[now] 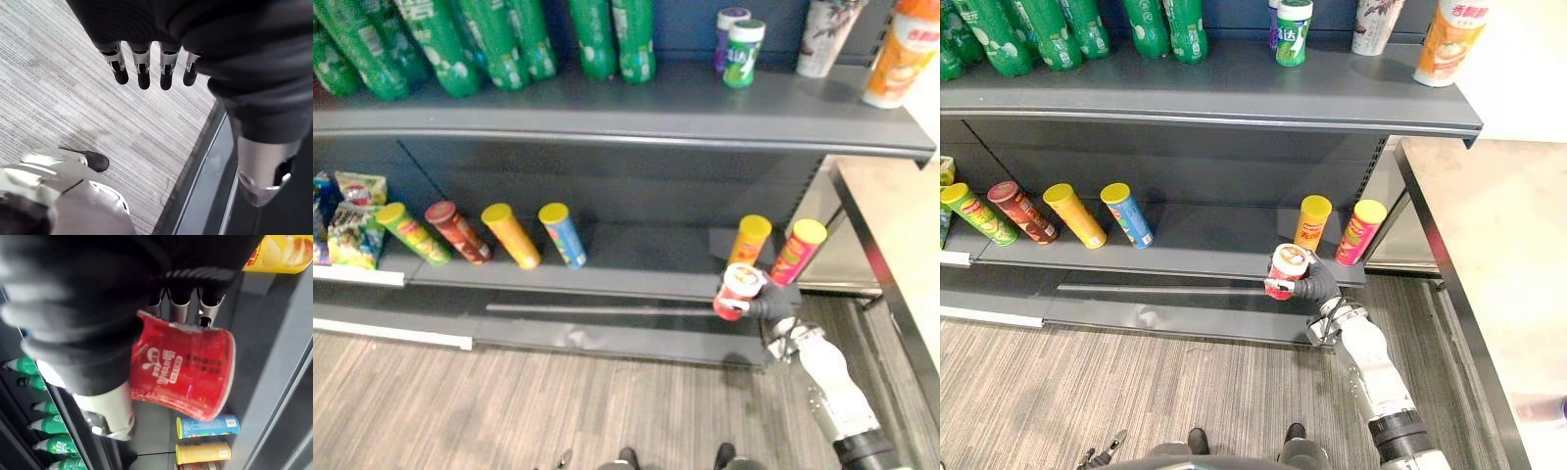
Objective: Put the gum and the chips on the shelf.
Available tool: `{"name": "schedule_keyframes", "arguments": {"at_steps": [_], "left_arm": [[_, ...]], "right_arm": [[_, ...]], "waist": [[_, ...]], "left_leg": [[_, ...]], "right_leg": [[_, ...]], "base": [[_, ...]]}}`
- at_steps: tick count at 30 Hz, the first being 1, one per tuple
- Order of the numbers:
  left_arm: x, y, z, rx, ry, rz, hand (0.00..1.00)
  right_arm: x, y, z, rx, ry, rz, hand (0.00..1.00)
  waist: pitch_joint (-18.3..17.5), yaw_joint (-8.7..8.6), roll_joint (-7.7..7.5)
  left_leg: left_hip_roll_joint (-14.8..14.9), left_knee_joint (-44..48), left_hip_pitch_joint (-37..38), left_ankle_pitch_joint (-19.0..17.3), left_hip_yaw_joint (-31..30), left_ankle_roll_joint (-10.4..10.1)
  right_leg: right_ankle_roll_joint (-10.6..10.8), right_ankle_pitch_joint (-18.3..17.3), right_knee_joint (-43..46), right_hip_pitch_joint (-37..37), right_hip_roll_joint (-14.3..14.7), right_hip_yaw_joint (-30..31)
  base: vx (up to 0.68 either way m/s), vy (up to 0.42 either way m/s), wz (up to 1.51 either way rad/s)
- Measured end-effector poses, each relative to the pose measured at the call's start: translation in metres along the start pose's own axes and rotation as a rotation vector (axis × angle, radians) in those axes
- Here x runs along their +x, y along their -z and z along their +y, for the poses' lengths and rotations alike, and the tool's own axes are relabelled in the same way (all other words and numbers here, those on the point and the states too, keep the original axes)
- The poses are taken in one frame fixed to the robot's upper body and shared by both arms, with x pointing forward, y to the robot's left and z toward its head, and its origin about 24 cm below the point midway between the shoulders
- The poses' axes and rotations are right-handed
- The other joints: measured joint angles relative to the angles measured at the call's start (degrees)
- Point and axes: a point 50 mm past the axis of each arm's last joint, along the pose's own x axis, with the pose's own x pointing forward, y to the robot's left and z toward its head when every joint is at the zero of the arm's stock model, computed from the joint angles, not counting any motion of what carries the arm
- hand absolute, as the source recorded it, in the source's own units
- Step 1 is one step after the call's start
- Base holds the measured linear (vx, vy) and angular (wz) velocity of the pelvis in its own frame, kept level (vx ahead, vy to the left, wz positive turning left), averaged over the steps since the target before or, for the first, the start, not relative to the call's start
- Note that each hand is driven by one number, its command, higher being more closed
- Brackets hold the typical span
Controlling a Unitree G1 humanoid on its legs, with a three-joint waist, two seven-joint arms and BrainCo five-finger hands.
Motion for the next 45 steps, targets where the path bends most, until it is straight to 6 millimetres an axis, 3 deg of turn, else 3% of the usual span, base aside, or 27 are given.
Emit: {"name": "schedule_keyframes", "arguments": {"at_steps": [8, 11, 16, 23, 29, 32, 39, 45], "left_arm": [[0.001, -0.001, 0.001, -0.005, 0.0, -0.003, 0.0], [0.001, -0.002, 0.001, 0.018, 0.005, -0.01, 0.0], [0.005, -0.008, -0.001, 0.014, 0.004, -0.012, 0.0], [0.007, -0.011, -0.001, 0.004, -0.012, -0.013, 0.0], [0.008, -0.01, 0.003, 0.001, -0.044, 0.009, 0.0], [0.008, -0.01, 0.004, 0.021, -0.049, 0.008, 0.0], [0.008, -0.01, 0.005, 0.035, -0.05, 0.011, 0.0], [0.009, -0.011, 0.006, 0.066, -0.044, 0.009, 0.0]], "right_arm": [[0.025, -0.017, 0.027, -0.015, -0.244, -0.044, 1.0], [0.035, -0.036, 0.045, -0.012, -0.358, -0.098, 1.0], [0.057, -0.086, 0.068, -0.025, -0.497, -0.231, 1.0], [0.077, -0.138, 0.074, -0.076, -0.47, -0.362, 1.0], [0.088, -0.164, 0.074, -0.109, -0.395, -0.41, 1.0], [0.096, -0.178, 0.069, -0.134, -0.338, -0.438, 1.0], [0.111, -0.205, 0.011, -0.158, -0.03, -0.457, 1.0], [0.114, -0.217, -0.02, -0.193, 0.1, -0.473, 1.0]], "waist": [[-1.2, 0.03, -0.29], [-1.4, 0.06, -0.67], [-2.3, 0.29, -1.99], [-2.9, 0.98, -2.88], [-3.3, 1.5, -3.61], [-3.4, 1.47, -3.76], [-3.9, 1.7, -4.43], [-3.9, 1.5, -4.43]], "left_leg": [[0.1, -1.2, 0.0, 0.8, 0.4, 0.9], [-0.1, -1.8, 0.0, 1.1, 0.1, 1.0], [0.0, -1.8, 0.0, 1.1, -0.1, 1.0], [0.0, -1.8, 0.1, 1.4, -1.1, 1.2], [0.1, -2.7, 0.1, 2.1, -1.3, 1.2], [0.0, -3.1, 0.2, 2.4, -1.3, 1.2], [-0.1, -4.0, 0.2, 3.0, -1.2, 1.2], [0.0, -4.0, 0.2, 3.2, -1.3, 1.3]], "right_leg": [[-0.2, 3.4, -5.7, 1.9, 1.2, 0.0], [-0.2, 4.2, -7.6, 2.7, 1.5, -0.4], [-0.4, 5.5, -10.3, 3.9, 1.9, -0.6], [-0.5, 5.5, -10.3, 4.6, 2.0, -1.5], [-0.5, 5.6, -10.4, 4.4, 2.1, -1.7], [-0.7, 5.7, -10.4, 4.3, 2.2, -1.8], [-0.7, 5.9, -10.4, 3.8, 2.4, -1.7], [-0.8, 6.0, -10.4, 3.9, 2.5, -1.9]], "base": [[0.04, -0.003, -0.03], [0.04, -0.008, 0.05], [0.01, -0.005, 0.01], [-0.02, -0.006, 0.07], [-0.01, -0.005, 0.02], [0.0, 0.0, 0.0], [0.0, -0.004, -0.02], [0.0, -0.002, 0.01]]}}
